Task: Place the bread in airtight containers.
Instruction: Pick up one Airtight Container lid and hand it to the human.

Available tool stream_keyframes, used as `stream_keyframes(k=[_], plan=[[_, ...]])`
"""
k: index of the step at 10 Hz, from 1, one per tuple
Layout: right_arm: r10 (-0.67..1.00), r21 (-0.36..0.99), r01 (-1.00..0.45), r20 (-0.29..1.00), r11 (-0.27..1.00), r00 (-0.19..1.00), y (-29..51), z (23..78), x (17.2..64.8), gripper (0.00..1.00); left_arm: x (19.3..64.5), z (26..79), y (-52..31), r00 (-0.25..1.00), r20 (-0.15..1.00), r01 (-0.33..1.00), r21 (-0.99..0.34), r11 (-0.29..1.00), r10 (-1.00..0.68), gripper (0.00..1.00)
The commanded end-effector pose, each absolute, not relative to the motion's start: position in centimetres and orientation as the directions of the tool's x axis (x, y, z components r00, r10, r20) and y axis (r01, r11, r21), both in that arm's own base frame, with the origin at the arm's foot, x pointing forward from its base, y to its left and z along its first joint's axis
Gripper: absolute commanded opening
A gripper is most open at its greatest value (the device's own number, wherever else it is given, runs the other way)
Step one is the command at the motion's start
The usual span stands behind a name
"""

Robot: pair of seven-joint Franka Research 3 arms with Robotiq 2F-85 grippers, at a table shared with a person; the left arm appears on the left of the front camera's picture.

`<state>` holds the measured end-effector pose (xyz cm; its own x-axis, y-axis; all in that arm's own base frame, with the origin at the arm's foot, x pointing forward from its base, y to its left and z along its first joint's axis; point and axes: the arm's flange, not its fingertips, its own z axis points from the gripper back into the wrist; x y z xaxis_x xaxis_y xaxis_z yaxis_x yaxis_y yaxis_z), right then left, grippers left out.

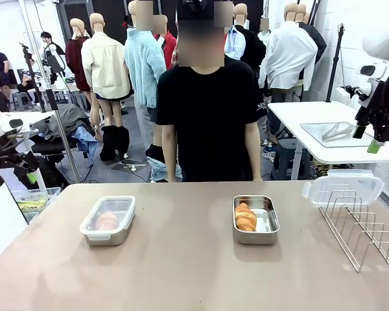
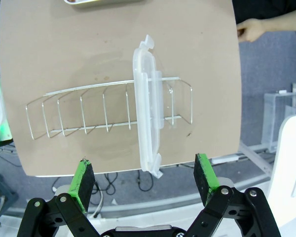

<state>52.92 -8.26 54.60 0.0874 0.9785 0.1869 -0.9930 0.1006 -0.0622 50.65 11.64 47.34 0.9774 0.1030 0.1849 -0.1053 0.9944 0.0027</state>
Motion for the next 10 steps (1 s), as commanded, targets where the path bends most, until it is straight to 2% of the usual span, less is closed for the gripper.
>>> stream_keyframes(k=[1,4,6,10], plan=[[0.979,-0.059,-0.994,0.186,0.092,0.08,-8.2,54.3,52.5,1.0,50.6,47.5,11.7,0.977,0.182,-0.109,0.004,0.994,0.106,1.0],[0.978,-0.062,-0.993,0.187,0.101,0.087,-8.3,54.6,52.9,1.0,50.6,47.5,11.7,0.977,0.182,-0.109,0.004,0.994,0.106,1.0],[0.973,-0.003,-0.994,0.205,0.113,0.109,-7.5,52.6,54.5,1.0,50.6,47.5,11.7,0.977,0.182,-0.109,0.004,0.994,0.106,1.0],[0.991,0.055,-0.997,0.114,0.059,0.064,-5.1,48.3,54.4,1.0,50.6,47.5,11.7,0.977,0.182,-0.109,0.004,0.994,0.106,1.0]])
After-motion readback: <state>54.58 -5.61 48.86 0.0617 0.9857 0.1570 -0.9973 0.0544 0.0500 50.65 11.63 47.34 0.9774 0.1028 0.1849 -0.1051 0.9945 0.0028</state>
